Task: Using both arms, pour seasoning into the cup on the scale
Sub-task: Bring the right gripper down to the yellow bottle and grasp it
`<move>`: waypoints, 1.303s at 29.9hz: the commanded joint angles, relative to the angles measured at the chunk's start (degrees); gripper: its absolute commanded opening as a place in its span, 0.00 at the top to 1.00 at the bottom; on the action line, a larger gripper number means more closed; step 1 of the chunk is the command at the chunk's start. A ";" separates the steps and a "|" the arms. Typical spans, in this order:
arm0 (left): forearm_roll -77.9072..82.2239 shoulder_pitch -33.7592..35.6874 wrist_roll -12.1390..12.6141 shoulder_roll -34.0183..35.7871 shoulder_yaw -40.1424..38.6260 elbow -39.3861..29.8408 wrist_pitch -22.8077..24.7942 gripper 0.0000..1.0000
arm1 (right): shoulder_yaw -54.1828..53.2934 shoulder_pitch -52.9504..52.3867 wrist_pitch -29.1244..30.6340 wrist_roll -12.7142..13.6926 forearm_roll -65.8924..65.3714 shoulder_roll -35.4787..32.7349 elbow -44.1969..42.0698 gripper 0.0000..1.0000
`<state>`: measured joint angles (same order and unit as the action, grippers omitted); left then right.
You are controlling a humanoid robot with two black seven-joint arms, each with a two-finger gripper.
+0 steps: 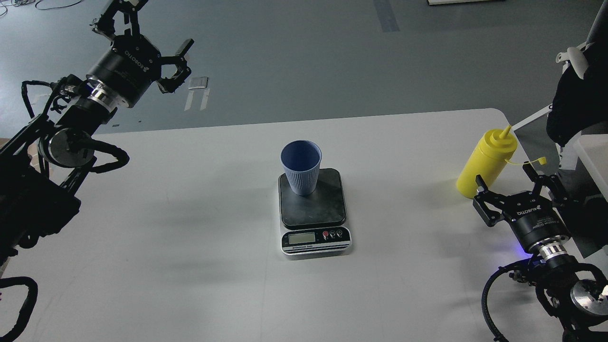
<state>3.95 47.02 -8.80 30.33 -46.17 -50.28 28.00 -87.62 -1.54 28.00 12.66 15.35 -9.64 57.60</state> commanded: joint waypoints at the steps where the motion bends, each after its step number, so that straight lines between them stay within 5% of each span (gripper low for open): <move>1: 0.00 0.00 0.01 0.00 0.03 0.01 0.00 0.02 | 0.08 -1.53 0.00 0.00 -0.06 0.23 -1.43 0.01; 23: 0.00 0.00 0.01 0.00 0.03 0.01 0.00 0.02 | 2.98 -8.74 0.00 -0.26 -0.06 2.17 -8.91 0.03; 32: 0.00 0.00 0.01 -0.09 0.03 0.01 0.00 0.02 | 2.98 -8.57 0.00 -0.79 -0.15 2.08 -9.96 0.68; 39: 0.00 0.00 0.01 -0.09 -0.06 0.01 0.00 0.02 | 2.90 -8.22 0.00 -0.79 -0.24 1.90 -8.64 0.79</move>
<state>3.96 47.02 -8.78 30.24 -46.14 -50.27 28.00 -84.71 -9.86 28.00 11.87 15.20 -7.63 48.30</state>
